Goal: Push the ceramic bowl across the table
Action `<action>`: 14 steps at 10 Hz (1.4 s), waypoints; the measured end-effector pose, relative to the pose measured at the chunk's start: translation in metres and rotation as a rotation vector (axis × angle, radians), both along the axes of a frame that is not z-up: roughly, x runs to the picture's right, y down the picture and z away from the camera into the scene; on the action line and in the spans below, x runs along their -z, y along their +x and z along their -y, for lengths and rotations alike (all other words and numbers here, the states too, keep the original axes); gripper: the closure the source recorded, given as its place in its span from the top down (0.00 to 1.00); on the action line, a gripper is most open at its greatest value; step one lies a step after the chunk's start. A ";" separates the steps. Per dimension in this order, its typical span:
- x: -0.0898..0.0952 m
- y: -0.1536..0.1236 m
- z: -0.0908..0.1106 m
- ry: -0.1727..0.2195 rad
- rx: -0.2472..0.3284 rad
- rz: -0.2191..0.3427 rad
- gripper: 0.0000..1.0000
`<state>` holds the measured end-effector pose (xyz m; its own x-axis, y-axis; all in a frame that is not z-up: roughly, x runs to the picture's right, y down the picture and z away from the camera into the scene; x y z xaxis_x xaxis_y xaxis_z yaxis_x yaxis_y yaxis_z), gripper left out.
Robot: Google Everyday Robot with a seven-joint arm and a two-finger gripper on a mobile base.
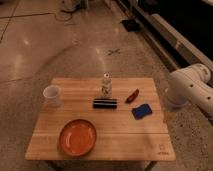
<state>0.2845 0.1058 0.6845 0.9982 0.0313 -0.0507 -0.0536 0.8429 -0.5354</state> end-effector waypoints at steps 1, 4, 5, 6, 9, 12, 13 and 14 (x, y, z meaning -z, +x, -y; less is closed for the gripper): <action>0.000 0.000 0.000 0.000 0.000 0.000 0.65; 0.000 0.000 0.000 0.000 0.000 0.000 0.65; 0.000 0.000 0.000 0.000 0.000 0.000 0.65; 0.000 0.000 0.000 0.000 0.000 0.000 0.65; 0.000 -0.004 0.001 0.002 0.007 0.007 0.65; -0.001 -0.074 0.006 0.033 0.122 0.119 0.65; 0.002 -0.099 0.001 0.039 0.169 0.157 0.65; 0.004 -0.124 -0.006 0.043 0.219 0.193 0.65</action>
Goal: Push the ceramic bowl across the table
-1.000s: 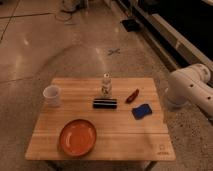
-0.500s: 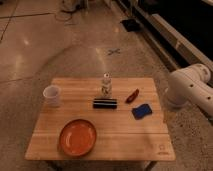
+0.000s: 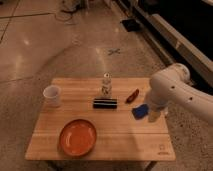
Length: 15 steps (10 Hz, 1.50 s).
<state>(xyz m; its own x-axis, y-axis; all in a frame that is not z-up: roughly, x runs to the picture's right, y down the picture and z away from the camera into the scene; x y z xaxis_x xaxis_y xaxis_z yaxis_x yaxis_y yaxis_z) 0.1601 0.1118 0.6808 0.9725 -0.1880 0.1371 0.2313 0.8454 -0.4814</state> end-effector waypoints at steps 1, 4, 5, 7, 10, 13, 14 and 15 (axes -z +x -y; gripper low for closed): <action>0.002 -0.030 -0.010 0.000 0.052 0.039 0.65; 0.003 -0.090 -0.051 -0.026 0.170 0.113 0.65; 0.002 -0.105 -0.060 -0.031 0.195 0.135 0.65; -0.003 -0.140 -0.083 -0.054 0.240 0.189 0.65; -0.011 -0.180 -0.105 -0.084 0.273 0.250 0.65; -0.016 -0.209 -0.127 -0.124 0.296 0.295 0.65; -0.018 -0.214 -0.135 -0.135 0.307 0.304 0.65; -0.019 -0.217 -0.142 -0.144 0.315 0.310 0.65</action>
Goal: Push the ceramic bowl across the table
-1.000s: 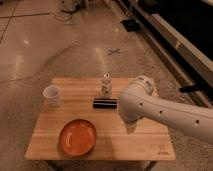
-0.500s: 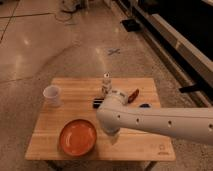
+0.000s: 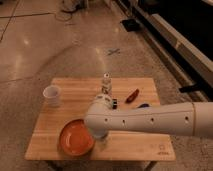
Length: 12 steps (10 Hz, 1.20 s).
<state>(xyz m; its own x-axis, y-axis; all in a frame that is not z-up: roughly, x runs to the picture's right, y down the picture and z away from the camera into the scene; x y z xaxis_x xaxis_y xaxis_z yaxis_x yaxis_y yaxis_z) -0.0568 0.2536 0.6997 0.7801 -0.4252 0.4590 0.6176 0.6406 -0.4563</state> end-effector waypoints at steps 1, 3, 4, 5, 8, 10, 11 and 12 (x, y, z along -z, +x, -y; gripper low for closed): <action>-0.002 -0.005 -0.010 -0.010 0.015 0.010 0.65; -0.006 -0.013 -0.022 -0.024 0.031 0.023 0.65; -0.009 -0.017 -0.028 -0.030 0.041 0.030 0.65; -0.012 -0.021 -0.032 -0.034 0.048 0.034 0.65; -0.030 -0.029 -0.040 -0.044 0.059 0.029 0.65; -0.047 -0.026 -0.037 -0.051 0.049 0.001 0.65; -0.056 -0.021 -0.033 -0.056 0.035 -0.018 0.65; -0.064 -0.016 -0.028 -0.059 0.020 -0.034 0.65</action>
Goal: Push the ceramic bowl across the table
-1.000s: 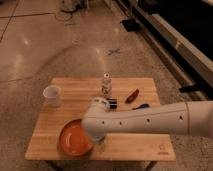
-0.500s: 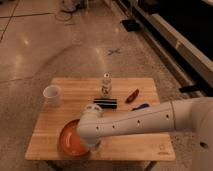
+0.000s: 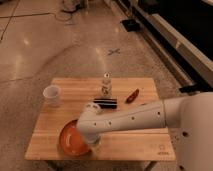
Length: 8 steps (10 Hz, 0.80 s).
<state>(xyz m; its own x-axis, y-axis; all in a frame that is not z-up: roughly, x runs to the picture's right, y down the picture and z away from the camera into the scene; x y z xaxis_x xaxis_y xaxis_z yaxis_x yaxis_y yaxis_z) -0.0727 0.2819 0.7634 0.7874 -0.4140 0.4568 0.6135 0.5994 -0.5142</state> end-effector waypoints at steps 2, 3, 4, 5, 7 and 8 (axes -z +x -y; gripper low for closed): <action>-0.014 0.015 0.011 -0.009 -0.040 -0.034 0.65; -0.021 0.025 0.018 -0.011 -0.067 -0.052 0.65; -0.027 0.036 0.025 -0.013 -0.090 -0.069 0.65; -0.034 0.052 0.034 -0.014 -0.118 -0.093 0.65; -0.046 0.080 0.048 -0.012 -0.158 -0.134 0.65; -0.051 0.092 0.055 -0.010 -0.177 -0.153 0.65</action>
